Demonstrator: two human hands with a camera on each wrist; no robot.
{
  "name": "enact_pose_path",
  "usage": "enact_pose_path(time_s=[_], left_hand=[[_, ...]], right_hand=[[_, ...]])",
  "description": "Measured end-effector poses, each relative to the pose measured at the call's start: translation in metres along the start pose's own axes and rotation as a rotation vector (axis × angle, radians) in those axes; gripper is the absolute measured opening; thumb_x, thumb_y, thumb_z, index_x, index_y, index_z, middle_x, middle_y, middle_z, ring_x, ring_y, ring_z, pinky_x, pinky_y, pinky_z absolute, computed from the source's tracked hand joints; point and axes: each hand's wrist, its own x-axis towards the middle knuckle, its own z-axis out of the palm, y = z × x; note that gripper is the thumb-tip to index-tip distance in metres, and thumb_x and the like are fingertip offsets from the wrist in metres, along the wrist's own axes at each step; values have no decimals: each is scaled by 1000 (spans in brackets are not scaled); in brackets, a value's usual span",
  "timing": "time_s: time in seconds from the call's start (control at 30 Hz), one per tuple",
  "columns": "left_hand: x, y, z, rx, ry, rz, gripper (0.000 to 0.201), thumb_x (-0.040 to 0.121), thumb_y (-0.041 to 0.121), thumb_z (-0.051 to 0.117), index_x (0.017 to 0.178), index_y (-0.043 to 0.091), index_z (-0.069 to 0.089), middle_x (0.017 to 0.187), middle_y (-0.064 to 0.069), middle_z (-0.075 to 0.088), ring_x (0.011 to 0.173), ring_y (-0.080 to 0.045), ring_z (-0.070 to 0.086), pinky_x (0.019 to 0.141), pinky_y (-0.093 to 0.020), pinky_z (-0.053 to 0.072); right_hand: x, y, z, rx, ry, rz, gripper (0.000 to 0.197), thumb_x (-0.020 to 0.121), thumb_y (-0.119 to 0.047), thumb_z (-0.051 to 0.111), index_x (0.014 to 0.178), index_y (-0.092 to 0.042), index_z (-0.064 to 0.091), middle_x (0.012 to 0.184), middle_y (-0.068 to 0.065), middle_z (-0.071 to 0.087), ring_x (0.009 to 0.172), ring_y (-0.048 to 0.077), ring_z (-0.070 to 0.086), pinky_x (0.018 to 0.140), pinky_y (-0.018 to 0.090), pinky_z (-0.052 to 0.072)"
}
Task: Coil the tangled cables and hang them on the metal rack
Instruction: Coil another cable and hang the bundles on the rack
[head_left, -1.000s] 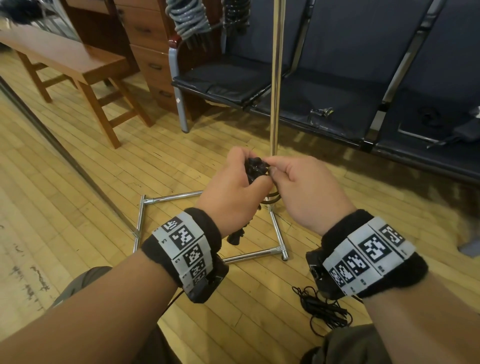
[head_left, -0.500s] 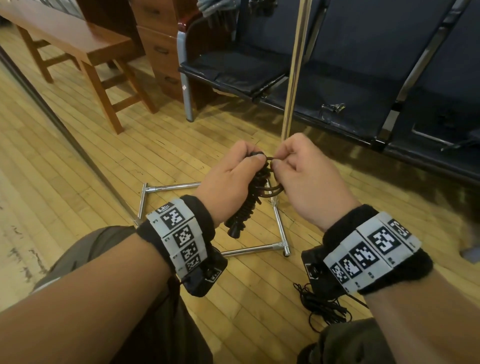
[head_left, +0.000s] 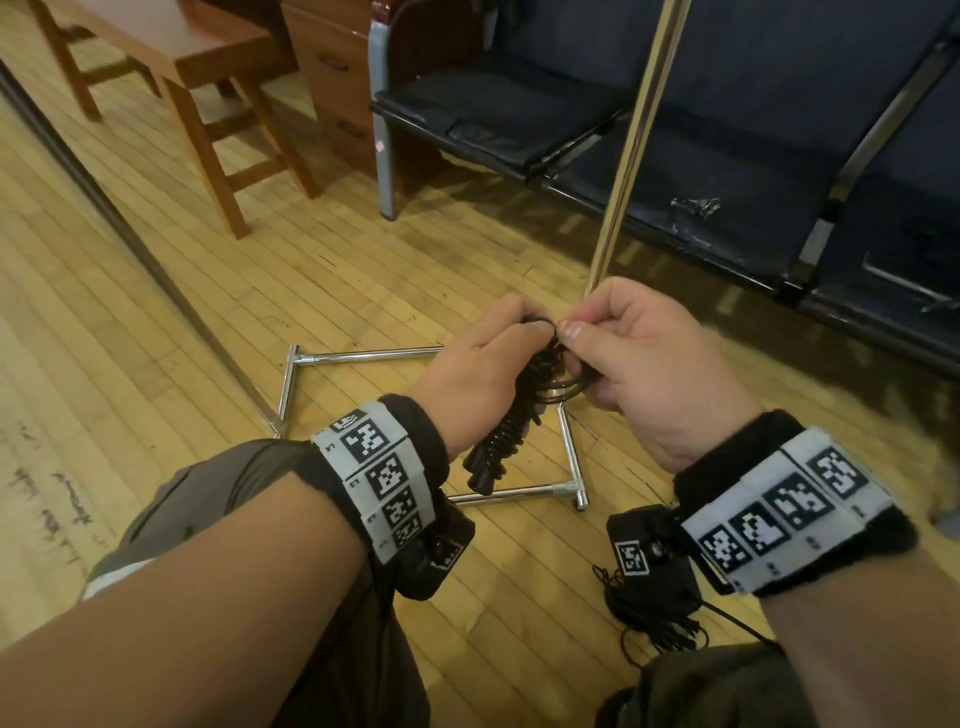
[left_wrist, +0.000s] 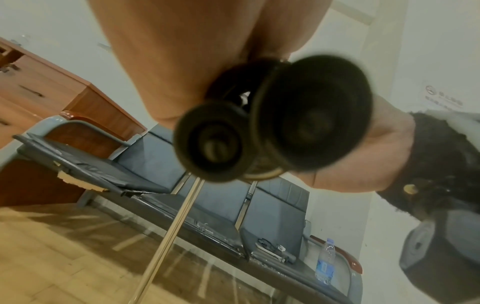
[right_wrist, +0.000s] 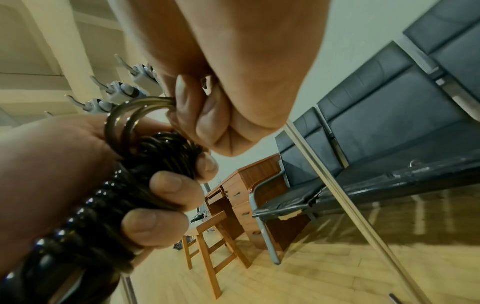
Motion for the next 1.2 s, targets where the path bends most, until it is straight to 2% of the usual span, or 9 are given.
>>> enact_pose_path(time_s=[0.2, 0.3, 0.43, 0.57, 0.7, 0.77, 1.0, 1.1, 1.2], left_hand=[[-1, -2, -8, -83, 32, -9, 14, 95, 38, 57, 98, 27, 66, 85, -4, 70, 62, -20, 63, 50, -35, 51], [-1, -1, -8, -94, 34, 13, 16, 90, 40, 66, 99, 27, 66, 80, 2, 68, 64, -20, 62, 51, -34, 51], [2, 4, -5, -287, 101, 15, 11, 89, 23, 63, 98, 20, 67, 75, -5, 64, 59, -18, 60, 47, -31, 48], [2, 6, -3, -441, 148, 11, 15, 86, 20, 61, 100, 15, 62, 83, -11, 66, 60, -21, 60, 46, -31, 47], [1, 7, -3, -625, 89, 0, 16, 86, 18, 56, 102, 14, 57, 84, -9, 68, 58, -19, 59, 41, -27, 46], [0, 8, -2, -676, 48, -6, 18, 85, 18, 54, 102, 14, 56, 83, -9, 66, 57, -20, 57, 41, -26, 46], [-3, 14, 1, -584, 32, 31, 18, 77, 16, 52, 95, 16, 57, 88, -5, 63, 70, -24, 57, 56, -33, 49], [-3, 15, 0, -557, 47, 39, 6, 87, 26, 62, 90, 21, 60, 89, -1, 61, 72, -21, 57, 57, -34, 50], [-2, 14, 0, -521, 74, 32, 11, 87, 27, 72, 86, 23, 62, 86, -1, 59, 66, -17, 57, 54, -33, 49]], right_hand=[[10, -1, 9, 95, -30, 69, 10, 103, -6, 56, 94, -10, 60, 74, 13, 57, 54, 14, 44, 44, 23, 30], [13, -1, 12, 93, 3, 72, 9, 102, -7, 57, 95, -10, 60, 77, 13, 57, 54, 12, 45, 44, 21, 33], [13, -2, 15, 159, 82, 45, 8, 103, -9, 57, 95, -12, 61, 71, 6, 59, 51, 10, 47, 42, 20, 36], [8, -5, 17, 185, 109, -9, 3, 103, -12, 58, 101, -13, 60, 74, 5, 63, 52, 12, 49, 44, 22, 39], [-2, -8, 19, 190, 114, -68, 3, 104, -12, 57, 103, -14, 58, 75, 2, 67, 51, 11, 49, 44, 21, 40], [-6, -8, 20, 182, 118, -96, 3, 104, -11, 57, 104, -14, 58, 79, 6, 67, 52, 12, 50, 44, 22, 41], [-9, -5, 17, 155, 185, -108, 7, 102, -12, 58, 103, -19, 58, 81, 3, 69, 54, 12, 55, 47, 23, 44], [-10, -5, 16, 158, 181, -106, 7, 102, -12, 59, 103, -19, 59, 80, 5, 69, 53, 12, 55, 47, 23, 44], [-11, -6, 15, 188, 157, -90, 6, 102, -13, 60, 104, -19, 59, 77, 3, 69, 53, 13, 55, 46, 23, 44]])
